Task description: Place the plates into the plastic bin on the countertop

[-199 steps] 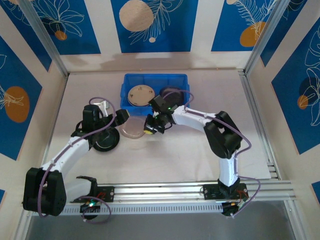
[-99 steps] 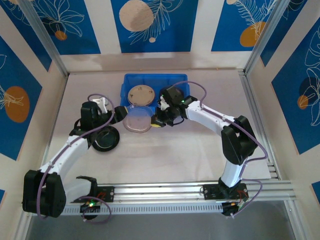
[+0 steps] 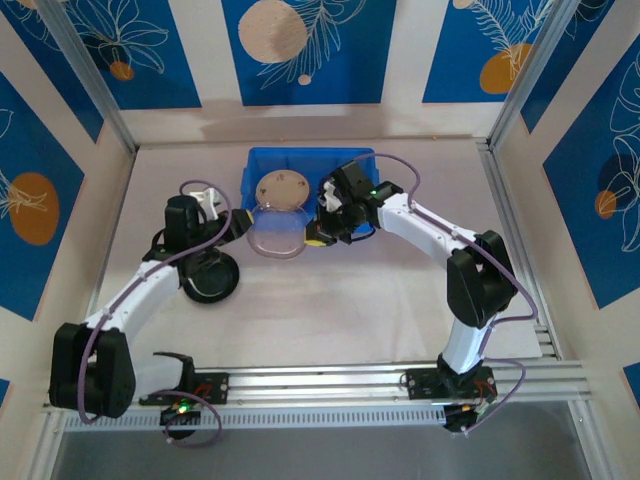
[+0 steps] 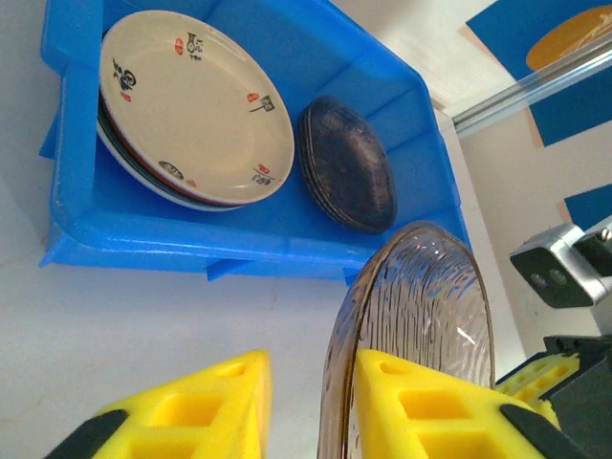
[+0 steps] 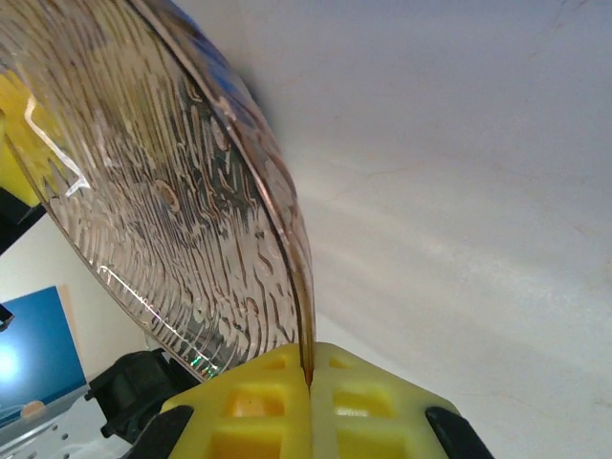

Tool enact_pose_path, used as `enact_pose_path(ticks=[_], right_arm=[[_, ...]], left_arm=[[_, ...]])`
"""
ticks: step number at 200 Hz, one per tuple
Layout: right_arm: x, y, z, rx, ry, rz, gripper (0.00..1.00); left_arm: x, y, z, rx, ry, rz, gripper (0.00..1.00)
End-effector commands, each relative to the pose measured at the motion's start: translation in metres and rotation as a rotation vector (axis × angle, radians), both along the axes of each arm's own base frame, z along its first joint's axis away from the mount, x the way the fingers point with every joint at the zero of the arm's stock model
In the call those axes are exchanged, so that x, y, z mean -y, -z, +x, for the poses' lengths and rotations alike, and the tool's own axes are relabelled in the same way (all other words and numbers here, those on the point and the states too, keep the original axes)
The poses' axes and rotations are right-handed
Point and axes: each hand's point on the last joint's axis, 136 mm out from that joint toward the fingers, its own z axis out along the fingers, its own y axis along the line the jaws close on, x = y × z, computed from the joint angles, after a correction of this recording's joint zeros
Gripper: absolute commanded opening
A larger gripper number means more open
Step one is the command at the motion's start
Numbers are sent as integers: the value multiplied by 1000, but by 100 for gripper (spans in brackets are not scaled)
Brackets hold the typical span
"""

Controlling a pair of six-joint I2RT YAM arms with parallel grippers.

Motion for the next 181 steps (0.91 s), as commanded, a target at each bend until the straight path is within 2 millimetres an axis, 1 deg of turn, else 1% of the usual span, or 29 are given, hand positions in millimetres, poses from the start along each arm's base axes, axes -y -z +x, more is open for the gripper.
enact_pose_path(ticks=[1, 23, 56, 72, 78, 90, 104, 110, 116, 132, 141, 159, 181], right_arm=[[-3, -19, 2, 30, -31, 29, 0], [-1, -19, 5, 40, -23, 20, 0], [-1, -19, 12, 42, -15, 19, 0], [-1, -21, 14, 48, -10, 23, 0], [0, -21, 16, 50, -7, 23, 0], [1, -23, 19, 53, -1, 26, 0], [4, -23, 25, 63, 8, 18, 0], [7, -23, 27, 69, 14, 8, 4], [9, -24, 30, 76, 20, 1, 11], [23, -26, 41, 94, 54, -16, 28], [34, -30, 49, 103, 83, -19, 36], [64, -42, 66, 140, 171, -28, 45], [104, -58, 83, 193, 313, -4, 48]], left_arm=[[6, -14, 9, 32, 26, -34, 26], [11, -12, 13, 22, 40, -51, 24], [17, -10, 14, 11, 59, -48, 26], [17, -9, 14, 5, 55, -42, 18], [17, -9, 15, 4, 54, -40, 11], [17, -9, 15, 2, 53, -39, 0], [17, -10, 17, 0, 52, -39, 0], [17, -11, 18, -3, 50, -38, 0], [18, -13, 19, -2, 47, -33, 0], [18, -16, 24, -9, 38, -12, 0], [19, -19, 28, -8, 34, 1, 0], [24, -27, 39, 1, 31, 35, 0], [36, -37, 57, 15, 37, 74, 0]])
